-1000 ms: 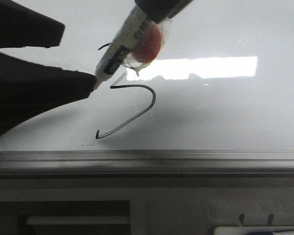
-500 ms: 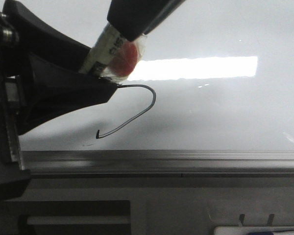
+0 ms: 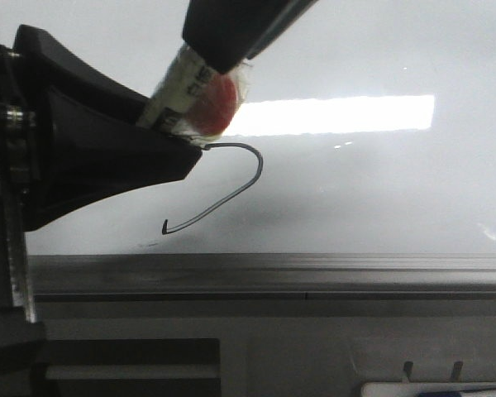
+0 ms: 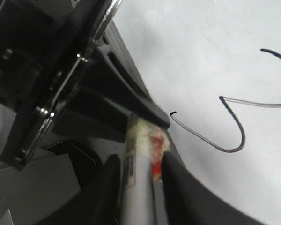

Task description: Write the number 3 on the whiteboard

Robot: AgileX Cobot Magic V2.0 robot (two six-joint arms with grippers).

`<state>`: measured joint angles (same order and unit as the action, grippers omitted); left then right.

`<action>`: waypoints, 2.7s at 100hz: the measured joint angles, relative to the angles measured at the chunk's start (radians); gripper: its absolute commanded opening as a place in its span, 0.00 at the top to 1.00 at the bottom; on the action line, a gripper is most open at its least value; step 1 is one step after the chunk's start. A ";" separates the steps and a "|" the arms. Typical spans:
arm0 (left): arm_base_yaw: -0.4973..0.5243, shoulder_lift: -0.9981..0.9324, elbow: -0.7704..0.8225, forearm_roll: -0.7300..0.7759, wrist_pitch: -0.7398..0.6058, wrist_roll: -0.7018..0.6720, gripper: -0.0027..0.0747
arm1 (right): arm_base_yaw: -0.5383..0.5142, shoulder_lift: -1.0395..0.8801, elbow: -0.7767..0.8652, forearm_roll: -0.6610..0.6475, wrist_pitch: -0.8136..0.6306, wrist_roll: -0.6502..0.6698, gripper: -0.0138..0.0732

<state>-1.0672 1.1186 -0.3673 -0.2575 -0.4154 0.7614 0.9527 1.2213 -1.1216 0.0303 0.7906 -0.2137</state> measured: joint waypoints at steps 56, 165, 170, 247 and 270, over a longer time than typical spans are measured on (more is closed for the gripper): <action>-0.007 -0.085 0.000 -0.919 -0.167 0.002 0.99 | -0.072 -0.073 0.000 -0.091 -0.183 0.002 0.24; 0.305 -0.078 -0.039 -1.112 0.296 0.002 0.98 | -0.071 -0.082 0.000 -0.078 -0.181 0.004 0.24; 0.305 -0.078 -0.039 -1.112 0.296 0.002 0.92 | -0.071 -0.082 0.000 -0.078 -0.181 0.004 0.24; 0.312 -0.209 -0.040 -1.074 0.268 0.002 0.48 | -0.071 -0.082 0.000 -0.078 -0.170 0.004 0.46; 0.312 -0.385 -0.040 -0.950 0.268 0.002 0.97 | -0.074 -0.130 0.000 -0.078 -0.200 0.014 0.89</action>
<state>-0.7556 0.7333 -0.4070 -1.2078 -0.1477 0.7633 0.8791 1.0917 -1.1216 -0.0480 0.5907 -0.1999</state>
